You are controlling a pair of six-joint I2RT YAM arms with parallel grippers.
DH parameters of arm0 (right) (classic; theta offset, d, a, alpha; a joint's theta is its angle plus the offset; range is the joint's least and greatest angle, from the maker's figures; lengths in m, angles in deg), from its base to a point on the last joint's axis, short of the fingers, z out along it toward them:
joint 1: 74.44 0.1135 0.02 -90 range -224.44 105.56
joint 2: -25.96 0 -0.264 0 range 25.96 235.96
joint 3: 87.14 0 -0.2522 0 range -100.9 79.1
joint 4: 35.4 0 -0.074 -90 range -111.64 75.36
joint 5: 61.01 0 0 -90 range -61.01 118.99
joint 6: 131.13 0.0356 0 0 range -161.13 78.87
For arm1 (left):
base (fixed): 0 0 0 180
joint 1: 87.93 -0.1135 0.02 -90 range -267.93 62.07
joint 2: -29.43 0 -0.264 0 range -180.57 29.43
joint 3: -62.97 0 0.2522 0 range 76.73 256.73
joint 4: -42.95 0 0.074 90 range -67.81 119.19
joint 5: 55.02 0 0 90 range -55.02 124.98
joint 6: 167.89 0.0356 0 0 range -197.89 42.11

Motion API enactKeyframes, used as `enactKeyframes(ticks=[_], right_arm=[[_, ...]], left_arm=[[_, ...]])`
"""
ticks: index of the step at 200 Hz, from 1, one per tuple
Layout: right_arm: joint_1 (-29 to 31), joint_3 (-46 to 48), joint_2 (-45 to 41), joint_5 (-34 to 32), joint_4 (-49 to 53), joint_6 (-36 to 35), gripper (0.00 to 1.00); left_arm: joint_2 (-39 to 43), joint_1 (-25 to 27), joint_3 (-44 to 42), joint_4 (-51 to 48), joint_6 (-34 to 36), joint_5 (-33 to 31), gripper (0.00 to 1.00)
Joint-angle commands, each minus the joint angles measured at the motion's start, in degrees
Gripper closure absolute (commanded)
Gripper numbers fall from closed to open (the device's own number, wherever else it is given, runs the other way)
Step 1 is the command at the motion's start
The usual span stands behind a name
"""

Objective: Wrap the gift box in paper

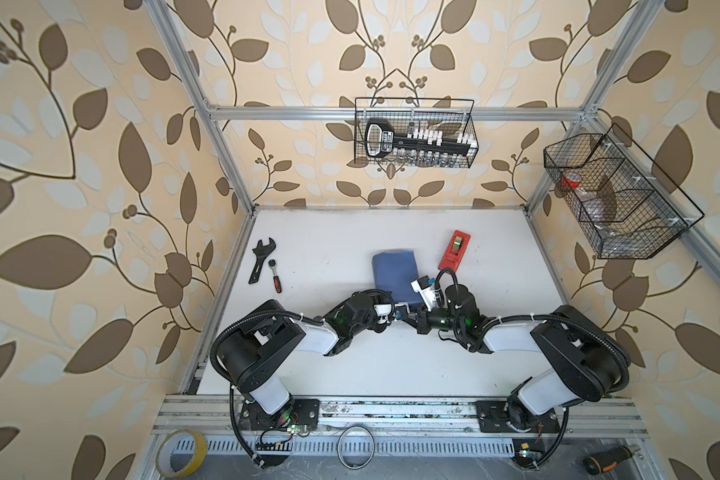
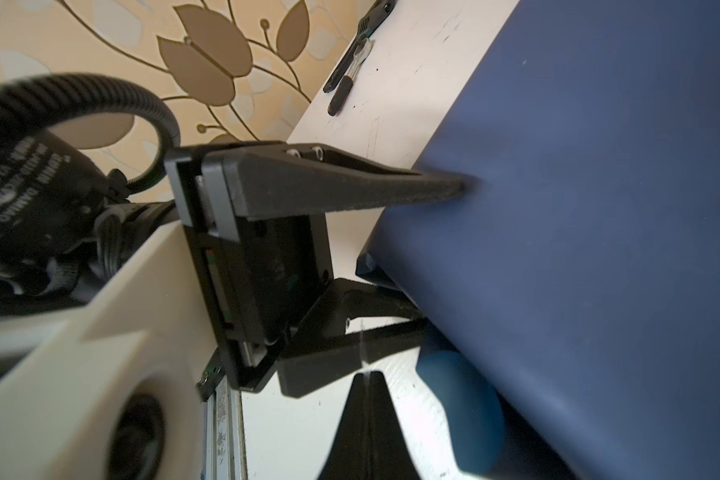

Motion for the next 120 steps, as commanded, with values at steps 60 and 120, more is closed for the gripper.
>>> enactKeyframes(ticks=[60,120], right_arm=[[-0.6,-2.5,2.7,-1.7,-1.8,1.5,1.00],[-1.1,-3.2,3.8,-2.6,-1.3,2.8,1.00]], left_arm=[[-1.3,-0.1,-0.1,-6.4,1.3,-0.9,0.46],[-1.4,-0.1,-0.2,-6.4,1.5,-0.9,0.46]])
